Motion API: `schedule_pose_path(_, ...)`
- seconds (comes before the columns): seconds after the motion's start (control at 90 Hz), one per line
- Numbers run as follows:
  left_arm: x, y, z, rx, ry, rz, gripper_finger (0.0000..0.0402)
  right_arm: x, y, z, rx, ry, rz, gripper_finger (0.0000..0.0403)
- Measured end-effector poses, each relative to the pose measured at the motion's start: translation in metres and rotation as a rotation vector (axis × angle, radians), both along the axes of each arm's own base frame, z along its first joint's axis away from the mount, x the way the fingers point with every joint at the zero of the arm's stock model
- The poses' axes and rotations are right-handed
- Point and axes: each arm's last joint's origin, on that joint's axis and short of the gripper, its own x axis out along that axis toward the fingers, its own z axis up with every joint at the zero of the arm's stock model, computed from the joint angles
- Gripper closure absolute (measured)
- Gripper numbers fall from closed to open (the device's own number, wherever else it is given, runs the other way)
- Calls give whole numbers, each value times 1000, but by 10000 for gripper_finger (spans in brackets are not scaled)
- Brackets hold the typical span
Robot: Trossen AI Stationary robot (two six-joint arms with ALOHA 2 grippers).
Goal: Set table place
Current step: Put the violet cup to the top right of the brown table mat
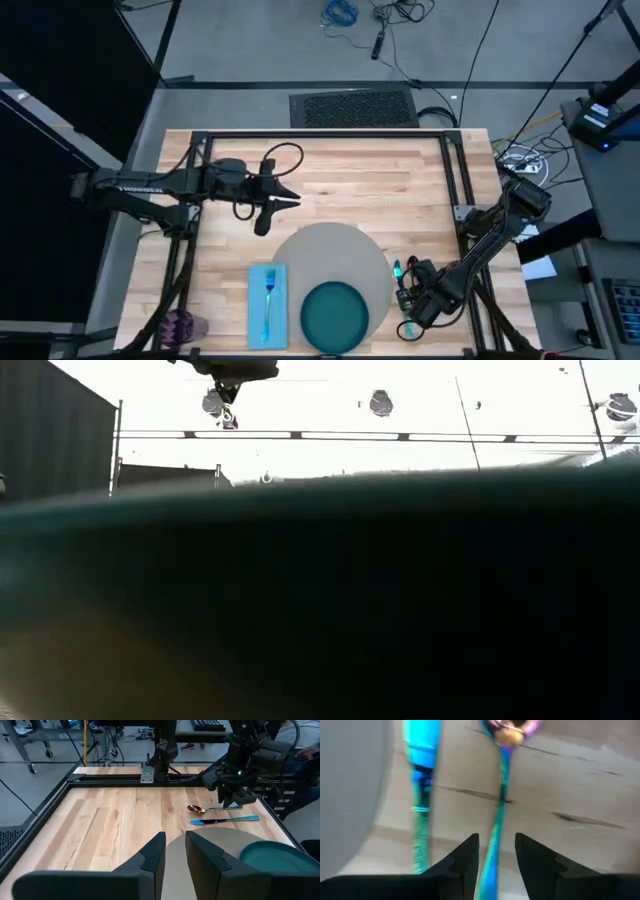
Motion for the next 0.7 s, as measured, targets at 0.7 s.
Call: schedule_pose_path(0.7,-2,-3,8,-104,46,15,340,55,-18,78,-194,-353,391,289)
